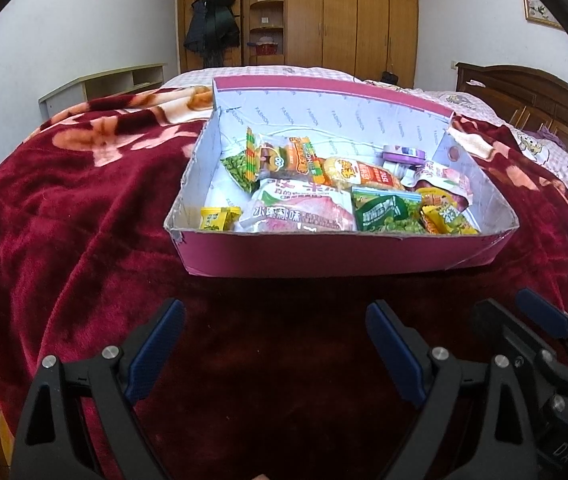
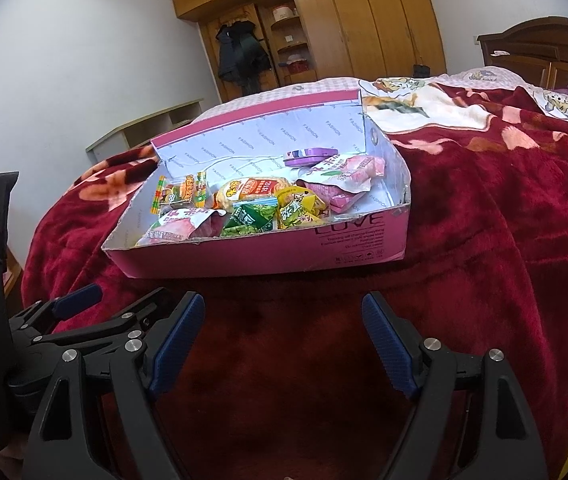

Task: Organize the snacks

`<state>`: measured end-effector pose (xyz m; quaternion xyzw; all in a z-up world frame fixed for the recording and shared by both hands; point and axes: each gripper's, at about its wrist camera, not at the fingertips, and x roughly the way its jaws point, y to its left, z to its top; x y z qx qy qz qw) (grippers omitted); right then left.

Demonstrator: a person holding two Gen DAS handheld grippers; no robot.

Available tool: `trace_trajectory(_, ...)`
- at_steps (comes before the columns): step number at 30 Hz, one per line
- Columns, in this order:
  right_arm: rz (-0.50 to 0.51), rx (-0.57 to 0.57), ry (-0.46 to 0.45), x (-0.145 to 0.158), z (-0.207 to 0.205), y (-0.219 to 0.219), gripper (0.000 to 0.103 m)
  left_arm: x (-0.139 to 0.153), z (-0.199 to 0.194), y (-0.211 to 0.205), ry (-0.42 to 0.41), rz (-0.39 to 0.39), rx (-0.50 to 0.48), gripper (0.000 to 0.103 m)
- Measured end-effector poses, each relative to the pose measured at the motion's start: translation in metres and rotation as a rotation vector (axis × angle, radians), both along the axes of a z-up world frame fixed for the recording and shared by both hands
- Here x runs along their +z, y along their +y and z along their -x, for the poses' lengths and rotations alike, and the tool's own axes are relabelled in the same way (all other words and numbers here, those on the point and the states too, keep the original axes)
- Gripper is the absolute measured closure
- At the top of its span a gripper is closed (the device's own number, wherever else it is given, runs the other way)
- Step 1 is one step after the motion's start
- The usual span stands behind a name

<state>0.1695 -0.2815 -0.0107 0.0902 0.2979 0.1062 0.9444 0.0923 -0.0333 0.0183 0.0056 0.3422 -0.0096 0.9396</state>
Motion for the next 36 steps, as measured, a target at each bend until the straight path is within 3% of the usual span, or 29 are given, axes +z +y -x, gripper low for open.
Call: trace_trajectory(36,-0.008,-0.001,0.012,-0.0018,0.0012,0.0005,0.02,-0.0019,0.0011,-0.0009,0.008,0.011,0.0,0.008)
